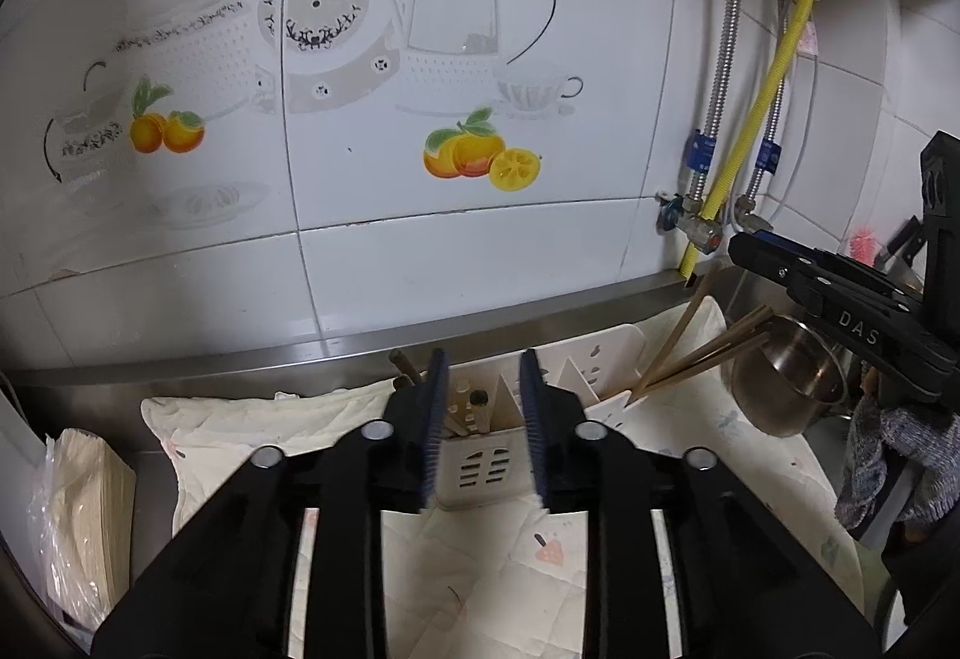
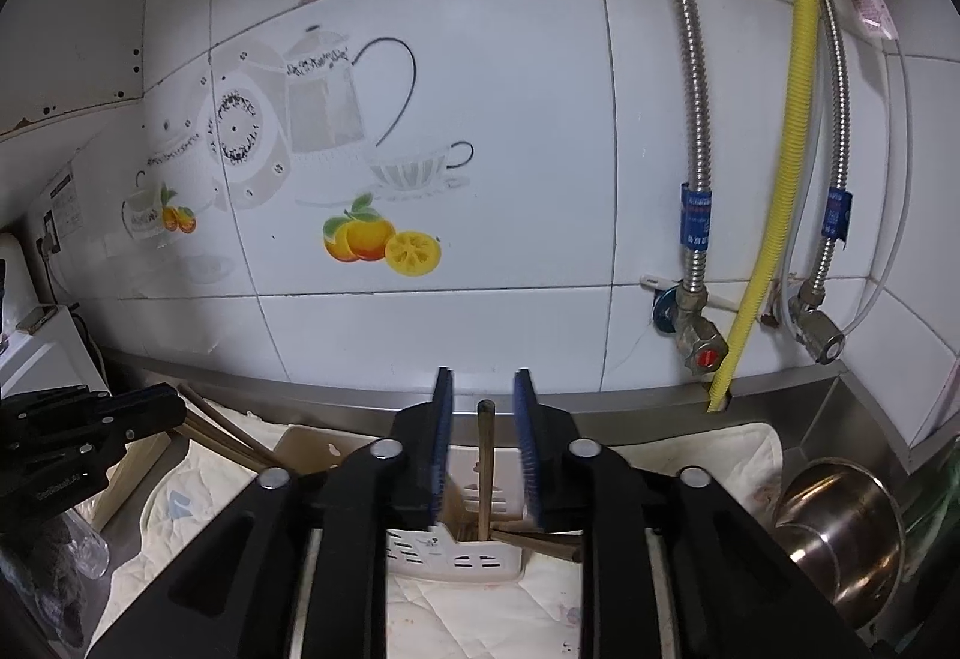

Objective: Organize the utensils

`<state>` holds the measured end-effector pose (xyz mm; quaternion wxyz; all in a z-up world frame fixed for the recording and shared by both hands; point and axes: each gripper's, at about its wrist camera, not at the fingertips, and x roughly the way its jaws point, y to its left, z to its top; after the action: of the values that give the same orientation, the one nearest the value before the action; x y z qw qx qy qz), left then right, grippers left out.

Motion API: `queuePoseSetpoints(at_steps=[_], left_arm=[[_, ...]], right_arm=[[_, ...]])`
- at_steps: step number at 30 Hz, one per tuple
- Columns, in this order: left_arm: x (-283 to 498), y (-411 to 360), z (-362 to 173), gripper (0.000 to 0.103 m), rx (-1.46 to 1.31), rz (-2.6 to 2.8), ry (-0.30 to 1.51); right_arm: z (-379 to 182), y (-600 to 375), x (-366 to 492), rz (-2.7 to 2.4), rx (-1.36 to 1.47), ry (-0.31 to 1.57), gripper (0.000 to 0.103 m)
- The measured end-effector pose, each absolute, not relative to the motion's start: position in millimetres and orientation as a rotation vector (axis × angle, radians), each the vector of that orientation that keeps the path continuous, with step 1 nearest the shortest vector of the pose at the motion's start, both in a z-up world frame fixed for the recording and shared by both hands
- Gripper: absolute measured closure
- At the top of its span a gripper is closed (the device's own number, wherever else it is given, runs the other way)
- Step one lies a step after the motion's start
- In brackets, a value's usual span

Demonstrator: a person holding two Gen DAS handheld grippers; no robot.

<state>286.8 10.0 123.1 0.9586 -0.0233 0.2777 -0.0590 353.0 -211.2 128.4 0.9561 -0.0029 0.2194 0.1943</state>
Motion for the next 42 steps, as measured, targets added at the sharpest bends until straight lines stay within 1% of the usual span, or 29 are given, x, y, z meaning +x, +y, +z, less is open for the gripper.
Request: queuePoseSetpoints(at_steps=[1, 3, 5, 6, 10, 11, 12, 13, 15, 17, 20, 23, 27, 42], left_arm=[[283, 9, 124, 0.073, -0.045, -0.119, 0.559], [277, 9, 126, 0.066, -0.045, -0.120, 0.551], [269, 8, 128, 0.061, -0.048, -0.123, 0.539], [264, 8, 129, 0.058, -0.050, -0.124, 0.531], [248, 6, 132, 0.047, -0.034, -0.112, 0.508], [244, 6, 132, 0.041, -0.032, -0.108, 0.504], [241, 5, 133, 0.038, -0.031, -0.105, 0.500], [235, 5, 133, 0.037, -0.030, -0.106, 0.492], [226, 5, 132, 0.029, -0.030, -0.108, 0.485], [216, 6, 129, 0.022, -0.034, -0.107, 0.479], [203, 6, 123, 0.013, -0.032, -0.093, 0.476], [190, 7, 117, 0.010, -0.033, -0.084, 0.469], [176, 11, 108, 0.005, -0.050, -0.076, 0.472], [125, 21, 72, 0.005, -0.056, -0.023, 0.500]], right_arm=[[130, -211, 350, 0.394, -0.007, 0.440, 0.073], [133, -212, 344, 0.391, -0.012, 0.427, 0.070], [135, -212, 336, 0.389, -0.015, 0.414, 0.061], [136, -213, 332, 0.387, -0.017, 0.410, 0.059], [137, -214, 316, 0.370, -0.022, 0.393, 0.046], [137, -215, 312, 0.363, -0.021, 0.395, 0.042], [136, -216, 308, 0.356, -0.018, 0.399, 0.040], [135, -217, 304, 0.356, -0.012, 0.399, 0.036], [132, -218, 295, 0.347, -0.017, 0.403, 0.034], [130, -217, 288, 0.337, -0.034, 0.406, 0.026], [125, -216, 274, 0.322, -0.049, 0.398, 0.022], [118, -215, 260, 0.308, -0.061, 0.399, 0.017], [105, -211, 243, 0.295, -0.092, 0.406, 0.013], [60, -211, 191, 0.295, -0.103, 0.480, 0.010]])
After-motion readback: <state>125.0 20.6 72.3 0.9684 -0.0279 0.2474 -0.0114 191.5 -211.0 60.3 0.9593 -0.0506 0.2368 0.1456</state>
